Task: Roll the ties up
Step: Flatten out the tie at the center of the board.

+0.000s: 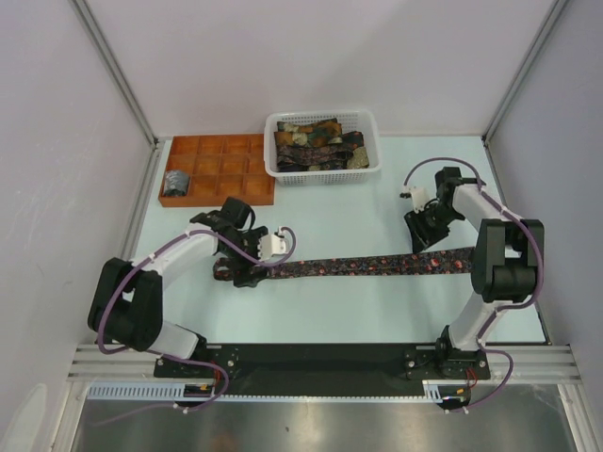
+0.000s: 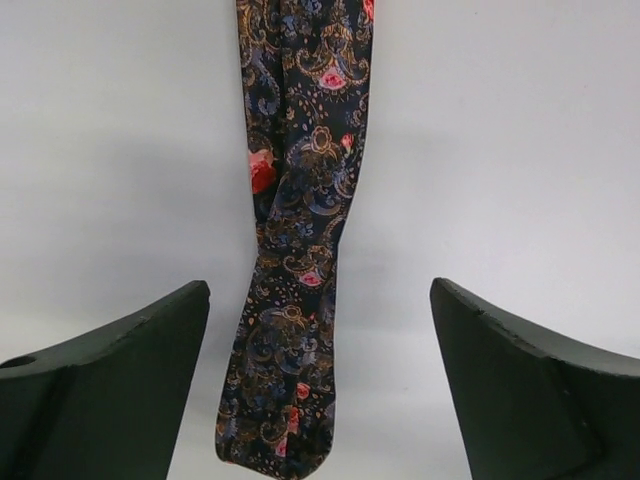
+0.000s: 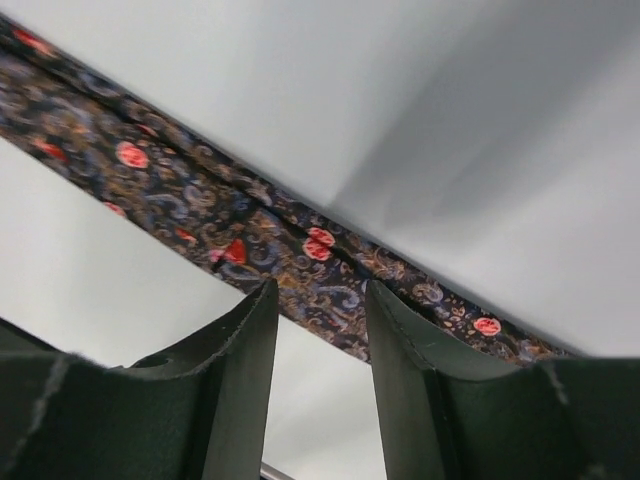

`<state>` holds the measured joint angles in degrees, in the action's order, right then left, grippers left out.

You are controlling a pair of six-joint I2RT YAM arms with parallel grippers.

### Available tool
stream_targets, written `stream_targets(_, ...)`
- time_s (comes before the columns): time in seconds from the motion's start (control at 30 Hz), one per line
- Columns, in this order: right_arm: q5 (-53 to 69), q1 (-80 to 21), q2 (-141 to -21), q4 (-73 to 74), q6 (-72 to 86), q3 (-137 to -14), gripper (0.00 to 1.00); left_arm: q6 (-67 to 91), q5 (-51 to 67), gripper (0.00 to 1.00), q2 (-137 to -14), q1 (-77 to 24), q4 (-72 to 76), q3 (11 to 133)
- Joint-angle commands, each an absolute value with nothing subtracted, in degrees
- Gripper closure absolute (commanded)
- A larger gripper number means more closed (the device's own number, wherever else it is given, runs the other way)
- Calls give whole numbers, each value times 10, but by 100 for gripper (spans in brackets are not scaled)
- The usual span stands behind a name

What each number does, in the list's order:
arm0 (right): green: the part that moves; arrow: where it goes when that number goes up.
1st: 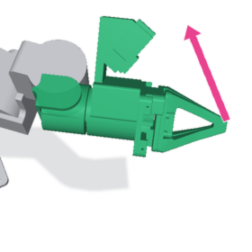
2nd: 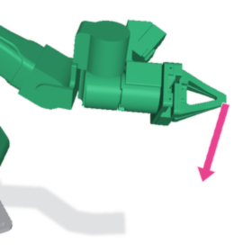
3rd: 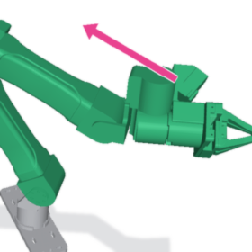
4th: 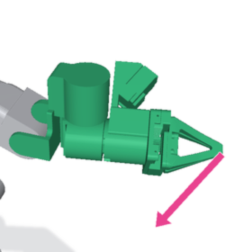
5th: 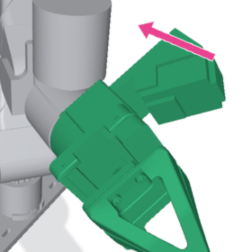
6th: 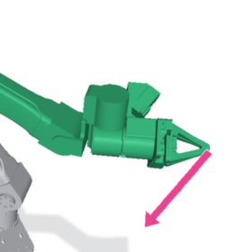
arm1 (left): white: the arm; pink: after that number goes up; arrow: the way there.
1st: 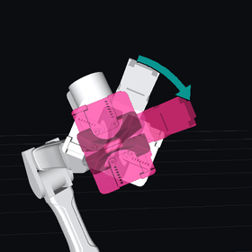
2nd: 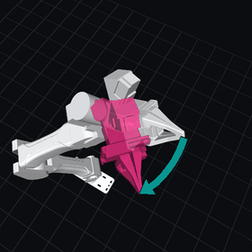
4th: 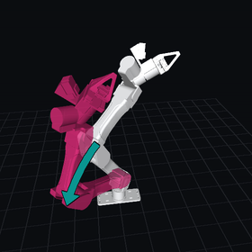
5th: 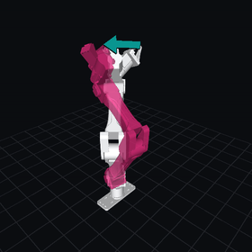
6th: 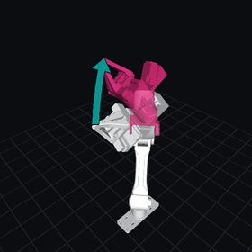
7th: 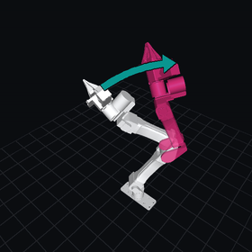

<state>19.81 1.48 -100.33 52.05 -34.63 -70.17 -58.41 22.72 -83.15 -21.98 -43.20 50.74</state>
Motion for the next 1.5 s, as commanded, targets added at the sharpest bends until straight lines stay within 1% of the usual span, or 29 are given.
stream_targets(0.0,147,45,-1020,497,-379,-692,54,-586,240,2,-830,-220,-414,513)
stream_targets(0.1,145,100,-1016,516,-393,-718,49,-582,245,2,-828,-220,-413,514)
stream_targets(0.17,148,123,-1012,521,-414,-725,38,-580,246,2,-824,-220,-407,513)
stream_targets(0.23,136,134,-1013,516,-428,-722,32,-593,239,0,-828,-220,-403,511)
stream_targets(0.37,123,118,-1032,501,-452,-715,32,-610,224,1,-863,-213,-383,517)
stream_targets(0.5,74,92,-1041,451,-474,-677,32,-627,217,0,-878,-197,-393,532)
stream_targets(0.53,69,86,-1045,443,-475,-672,36,-635,215,0,-877,-192,-400,533)
stream_targets(0.6,61,81,-1050,439,-481,-653,39,-656,214,0,-868,-188,-416,527)
stream_targets(0.67,61,76,-1047,425,-484,-636,52,-664,209,0,-862,-187,-417,516)
stream_targets(0.7,63,73,-1044,423,-484,-635,61,-666,207,1,-860,-188,-416,506)
stream_targets(0.73,64,69,-1044,419,-483,-634,75,-665,207,1,-861,-187,-415,502)
stream_targets(0.8,66,63,-1050,418,-476,-645,93,-654,200,0,-863,-188,-394,484)
stream_targets(0.83,66,62,-1054,420,-469,-652,100,-651,193,1,-865,-188,-382,476)
stream_targets(1.0,60,85,-1073,419,-453,-720,100,-651,165,1,-877,-189,-317,461)
stream_targets(1.07,53,100,-1082,425,-448,-741,100,-647,160,4,-897,-190,-302,471)
stream_targets(1.3,39,182,-1077,432,-499,-755,100,-622,171,11,-930,-219,-294,526)
stream_targets(1.33,40,185,-1078,452,-505,-757,93,-623,180,11,-926,-222,-301,526)
stream_targets(1.37,53,185,-1078,467,-508,-772,79,-623,183,11,-921,-224,-303,526)
stream_targets(1.4,66,185,-1075,484,-505,-781,57,-620,188,12,-911,-222,-311,527)
stream_targets(1.47,97,180,-1060,516,-499,-806,46,-619,212,13,-895,-216,-337,531)
